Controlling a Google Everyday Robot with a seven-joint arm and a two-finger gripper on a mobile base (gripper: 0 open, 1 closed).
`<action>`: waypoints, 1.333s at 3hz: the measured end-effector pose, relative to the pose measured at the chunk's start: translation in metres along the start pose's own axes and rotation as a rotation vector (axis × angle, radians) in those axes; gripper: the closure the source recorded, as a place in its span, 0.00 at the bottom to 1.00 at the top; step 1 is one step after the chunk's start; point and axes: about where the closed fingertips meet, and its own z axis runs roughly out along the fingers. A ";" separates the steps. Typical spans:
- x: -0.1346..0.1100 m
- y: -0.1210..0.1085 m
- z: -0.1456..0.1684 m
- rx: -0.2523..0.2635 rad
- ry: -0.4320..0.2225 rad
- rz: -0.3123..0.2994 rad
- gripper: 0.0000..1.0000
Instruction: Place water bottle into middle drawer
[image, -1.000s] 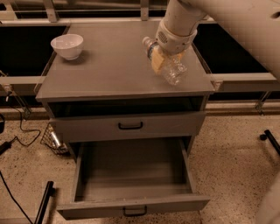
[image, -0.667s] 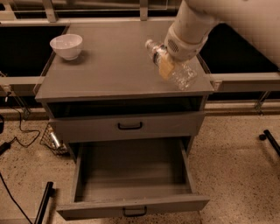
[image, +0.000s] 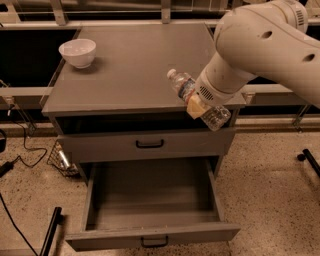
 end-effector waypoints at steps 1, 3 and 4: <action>-0.001 0.000 -0.001 0.000 0.000 0.000 1.00; 0.011 0.017 -0.016 -0.014 -0.005 -0.069 1.00; 0.030 0.037 -0.021 -0.037 -0.020 -0.143 1.00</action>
Offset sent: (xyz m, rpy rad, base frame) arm -0.0136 0.0056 0.0067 -0.0082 -0.0079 0.0485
